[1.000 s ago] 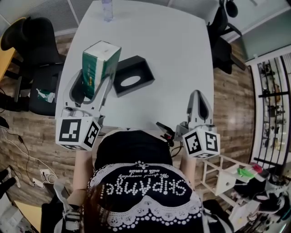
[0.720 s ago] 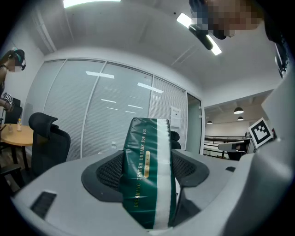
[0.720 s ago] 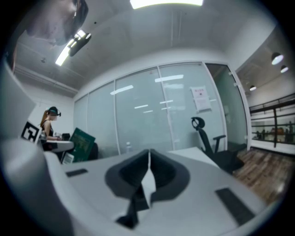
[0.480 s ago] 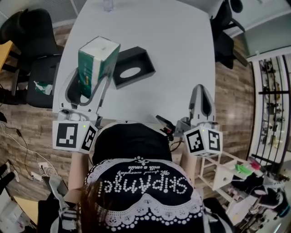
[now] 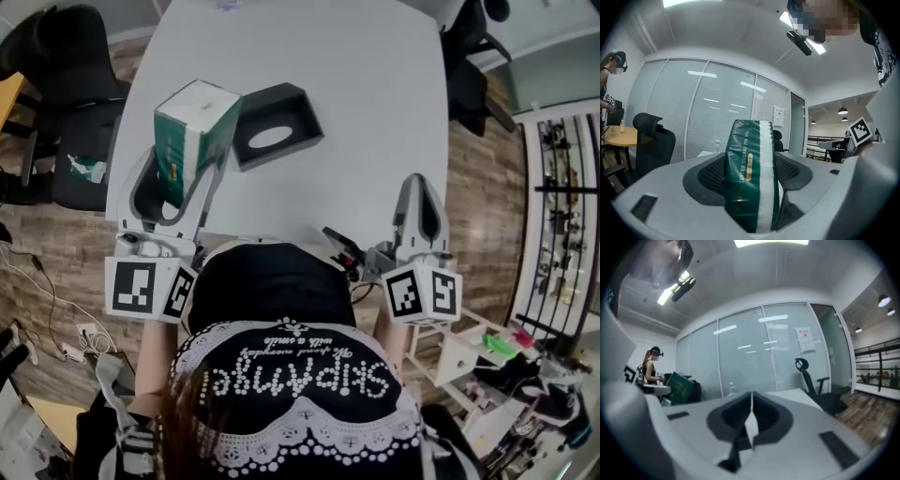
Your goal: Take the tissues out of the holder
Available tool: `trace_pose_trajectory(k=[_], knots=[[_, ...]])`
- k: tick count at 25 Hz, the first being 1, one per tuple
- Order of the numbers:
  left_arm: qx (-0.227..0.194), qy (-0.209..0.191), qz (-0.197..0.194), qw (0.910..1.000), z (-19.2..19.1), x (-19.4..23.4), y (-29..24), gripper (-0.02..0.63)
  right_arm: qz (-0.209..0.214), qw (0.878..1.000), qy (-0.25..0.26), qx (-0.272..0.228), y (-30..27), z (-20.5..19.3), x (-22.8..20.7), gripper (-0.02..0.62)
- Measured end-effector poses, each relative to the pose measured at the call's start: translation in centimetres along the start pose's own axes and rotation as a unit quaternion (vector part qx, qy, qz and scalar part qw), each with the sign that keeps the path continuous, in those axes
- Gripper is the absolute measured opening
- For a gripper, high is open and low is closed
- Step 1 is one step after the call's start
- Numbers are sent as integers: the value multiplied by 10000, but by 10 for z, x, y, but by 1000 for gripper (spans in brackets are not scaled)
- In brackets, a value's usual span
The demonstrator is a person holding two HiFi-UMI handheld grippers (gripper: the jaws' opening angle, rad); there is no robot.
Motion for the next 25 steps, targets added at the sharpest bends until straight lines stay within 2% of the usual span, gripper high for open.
trace_pose_trajectory(k=[13,25], knots=[[195,305,142,9992,-17,-7,21,344,70,9999,61,96,14,-10,10,35],[155,240,258,9993,-16,-3,28,344,27,9998,161,152,20,-12,7,35]])
Point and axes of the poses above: the fingertips, and each gripper's own axes: y backward along the fingers, x to its left, z out of its top, the point moved 8 cm from there along y, backward along the fingers, and after that the axes turned 6 degrees about -x, right-handed, at the moved point
